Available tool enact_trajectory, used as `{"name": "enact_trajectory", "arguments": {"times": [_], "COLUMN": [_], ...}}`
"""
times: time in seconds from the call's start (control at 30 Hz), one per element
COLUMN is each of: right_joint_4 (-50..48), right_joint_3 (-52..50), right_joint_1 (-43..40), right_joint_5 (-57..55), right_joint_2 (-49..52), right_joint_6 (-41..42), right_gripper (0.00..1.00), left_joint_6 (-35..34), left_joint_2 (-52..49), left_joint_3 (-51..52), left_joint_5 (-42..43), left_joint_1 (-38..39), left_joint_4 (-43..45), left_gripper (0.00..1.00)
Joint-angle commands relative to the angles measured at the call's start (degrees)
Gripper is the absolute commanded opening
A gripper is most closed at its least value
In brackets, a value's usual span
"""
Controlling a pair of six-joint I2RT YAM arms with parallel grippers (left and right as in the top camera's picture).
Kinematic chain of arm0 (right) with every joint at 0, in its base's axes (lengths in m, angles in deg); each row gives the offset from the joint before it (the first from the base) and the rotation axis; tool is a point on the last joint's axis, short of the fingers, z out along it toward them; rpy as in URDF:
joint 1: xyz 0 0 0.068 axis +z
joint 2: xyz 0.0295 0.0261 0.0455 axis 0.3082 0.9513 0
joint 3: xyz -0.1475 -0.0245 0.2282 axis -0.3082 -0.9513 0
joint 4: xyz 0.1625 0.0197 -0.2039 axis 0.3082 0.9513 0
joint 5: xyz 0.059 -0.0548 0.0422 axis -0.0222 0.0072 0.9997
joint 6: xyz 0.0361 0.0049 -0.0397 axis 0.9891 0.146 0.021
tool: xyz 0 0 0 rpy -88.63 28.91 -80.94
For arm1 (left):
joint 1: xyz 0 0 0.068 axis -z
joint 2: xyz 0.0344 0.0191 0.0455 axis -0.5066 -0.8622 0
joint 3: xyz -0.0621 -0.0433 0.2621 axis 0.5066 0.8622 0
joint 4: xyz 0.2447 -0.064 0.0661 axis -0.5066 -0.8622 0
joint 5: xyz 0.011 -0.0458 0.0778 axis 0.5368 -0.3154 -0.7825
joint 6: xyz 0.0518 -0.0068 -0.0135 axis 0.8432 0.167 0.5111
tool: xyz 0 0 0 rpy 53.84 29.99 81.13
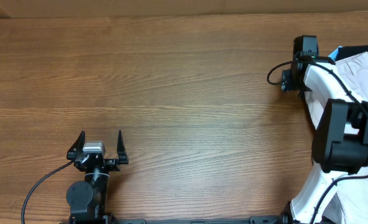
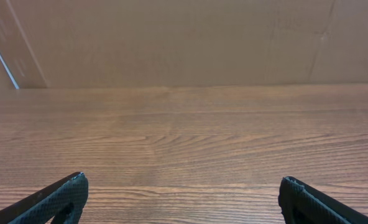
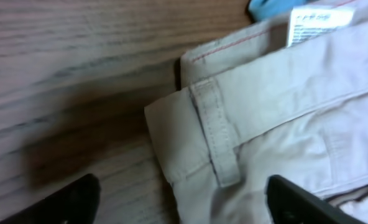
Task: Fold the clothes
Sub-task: 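Reach the right gripper to the waistband of the beige shorts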
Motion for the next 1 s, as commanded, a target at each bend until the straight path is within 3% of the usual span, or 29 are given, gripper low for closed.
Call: {"name": "enact_trajectory", "arguments": {"times": [0.0, 0.03, 0.27, 0.37, 0.4, 0.53, 0.63, 0.97], "right_joint_4": [-0.3, -0.3, -0.2, -0.3, -0.4, -0.3, -0.5, 5.7], "right_joint_3": [1.5, 1.5, 1.5, 1.5, 1.5, 1.5, 1.6, 9.7], "right_joint_1": [-0.3, -0.4, -2.6, -3.6, -4.0, -4.9, -4.8, -4.1], "right_joint_5": [-3.3, -3.8, -5.7, -5.7, -5.7, -4.1, -3.8, -1.9], "right_joint_2": [2.1, 2.6, 4.7, 4.7, 4.7, 4.7, 4.6, 1.6], "right_joint_6": [0.0, 0.0, 0.5, 0.5, 0.5, 0.5, 1.0, 7.2], "right_gripper": [0.76, 0.72, 0.70, 0.59, 0.54, 0.18, 0.04, 0.04], "left_joint_6": [-0.5, -0.5, -0.5, -0.5, -0.5, -0.5, -0.5, -0.5], "left_joint_2": [0.3, 0.3, 0.3, 0.3, 0.3, 0.3, 0.3, 0.3], "left_joint_3": [0.2, 0.2, 0.2, 0.2, 0.2, 0.2, 0.2, 0.2], "left_joint_5": [-0.4, -0.4, -0.4, -0.4, -0.4, -0.4, -0.4, -0.4], "left_joint_1": [-0.5, -0.5, -0.5, -0.5, -0.5, -0.5, -0.5, -0.5], "left_joint_4": [-0.1, -0.1, -0.1, -0.1, -0.1, -0.1, -0.1, -0.1], "left_gripper": [1.00, 1.00, 1.00, 1.00, 1.00, 1.00, 1.00, 1.00]}}
